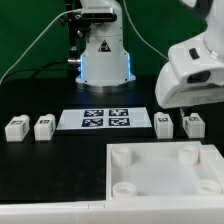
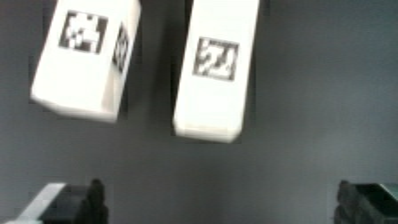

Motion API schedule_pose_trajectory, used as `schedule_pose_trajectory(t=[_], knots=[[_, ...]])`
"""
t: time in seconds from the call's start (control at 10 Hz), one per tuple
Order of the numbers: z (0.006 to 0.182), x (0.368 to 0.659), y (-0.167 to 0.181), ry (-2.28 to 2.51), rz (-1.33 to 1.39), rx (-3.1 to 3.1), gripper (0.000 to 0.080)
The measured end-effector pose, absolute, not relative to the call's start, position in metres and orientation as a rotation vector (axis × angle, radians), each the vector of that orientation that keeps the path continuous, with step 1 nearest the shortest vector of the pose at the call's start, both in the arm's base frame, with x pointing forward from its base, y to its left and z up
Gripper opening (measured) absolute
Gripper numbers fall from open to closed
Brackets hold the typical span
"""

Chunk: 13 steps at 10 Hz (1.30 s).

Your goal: Assemble one leg

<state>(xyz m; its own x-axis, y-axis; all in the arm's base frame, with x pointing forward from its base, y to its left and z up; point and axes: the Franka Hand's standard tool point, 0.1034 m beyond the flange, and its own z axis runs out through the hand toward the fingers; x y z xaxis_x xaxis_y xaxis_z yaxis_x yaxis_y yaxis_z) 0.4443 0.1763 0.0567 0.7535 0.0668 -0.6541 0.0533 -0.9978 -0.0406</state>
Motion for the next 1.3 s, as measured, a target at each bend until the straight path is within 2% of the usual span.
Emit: schedule_pose_trajectory(t=[0.3, 0.4, 0.6, 1.0, 1.3], knots=[[0.052, 0.439, 0.172, -0.132, 1.52, -2.749, 0.0649], [0.047, 0.442, 0.173, -0.135, 1.563, -2.724, 0.0649], [0.044, 0.442, 0.174, -0.13, 1.538, -2.738, 0.0649], [0.019, 0.41, 0.178, -0.14, 1.54, -2.75, 0.0649], [0.012, 0.401, 0.179, -0.144, 1.569, -2.741, 0.0649]])
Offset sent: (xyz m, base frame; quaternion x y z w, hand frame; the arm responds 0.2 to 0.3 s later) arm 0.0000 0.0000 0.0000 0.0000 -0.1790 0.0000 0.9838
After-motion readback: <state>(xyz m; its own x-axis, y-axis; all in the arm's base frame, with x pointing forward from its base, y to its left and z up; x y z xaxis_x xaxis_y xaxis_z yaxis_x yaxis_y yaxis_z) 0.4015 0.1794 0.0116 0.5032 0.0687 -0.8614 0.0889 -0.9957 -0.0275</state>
